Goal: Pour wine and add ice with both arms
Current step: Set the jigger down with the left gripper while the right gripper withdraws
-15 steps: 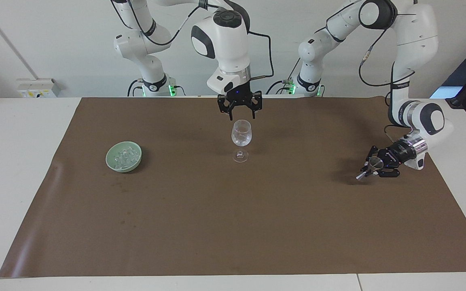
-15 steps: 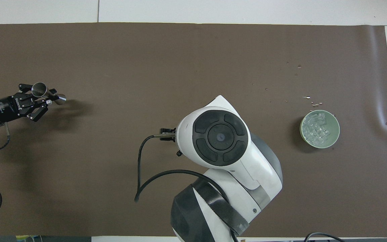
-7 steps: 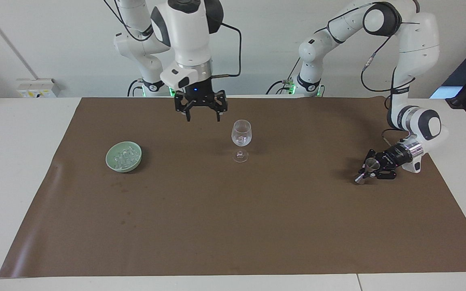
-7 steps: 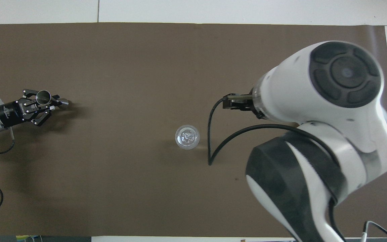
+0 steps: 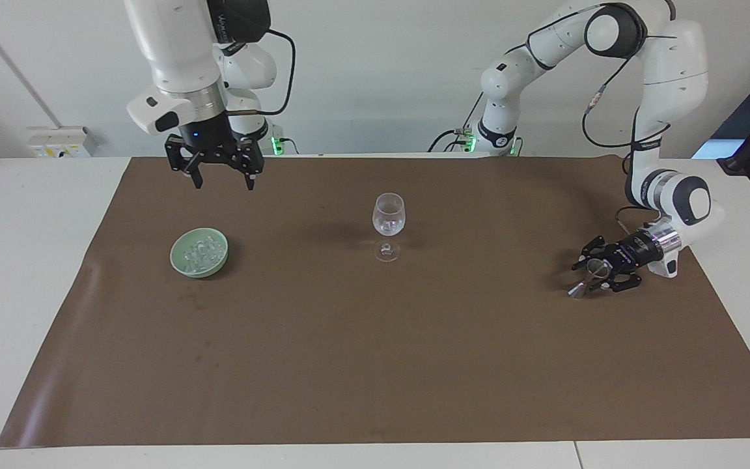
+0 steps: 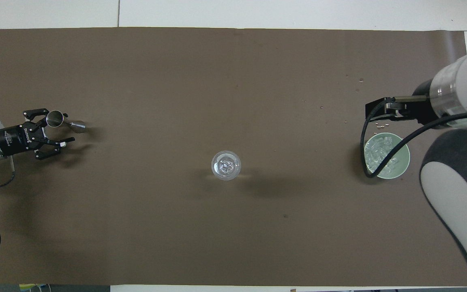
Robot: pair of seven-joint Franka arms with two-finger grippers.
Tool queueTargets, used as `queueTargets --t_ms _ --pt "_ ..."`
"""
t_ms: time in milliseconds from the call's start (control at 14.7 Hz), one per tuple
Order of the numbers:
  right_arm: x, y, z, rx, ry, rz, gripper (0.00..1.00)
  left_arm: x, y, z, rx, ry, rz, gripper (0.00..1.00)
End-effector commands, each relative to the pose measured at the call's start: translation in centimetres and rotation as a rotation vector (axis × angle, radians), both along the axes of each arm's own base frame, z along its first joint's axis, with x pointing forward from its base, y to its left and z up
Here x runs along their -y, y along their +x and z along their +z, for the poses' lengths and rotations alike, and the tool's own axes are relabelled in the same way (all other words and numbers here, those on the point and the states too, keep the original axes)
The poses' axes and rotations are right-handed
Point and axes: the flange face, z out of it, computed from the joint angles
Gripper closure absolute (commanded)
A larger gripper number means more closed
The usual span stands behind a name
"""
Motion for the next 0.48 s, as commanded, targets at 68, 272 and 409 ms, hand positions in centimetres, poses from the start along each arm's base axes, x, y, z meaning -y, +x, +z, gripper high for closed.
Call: queueTargets --t_ms 68,272,409 --pt "5.4 -1.7 1.1 -0.071 -0.009 0.035 0.0 -1.7 0.5 3.3 0.049 0.194 -0.109 0.0" --pt "10.4 -4.2 2.6 -0.138 0.016 0.0 0.0 -2.7 2.0 6.9 0.095 0.37 -0.249 0.0" --pt "13.4 -5.1 4.5 -0.146 0.058 0.009 0.0 -2.7 3.2 10.4 0.142 0.5 -0.333 0.0"
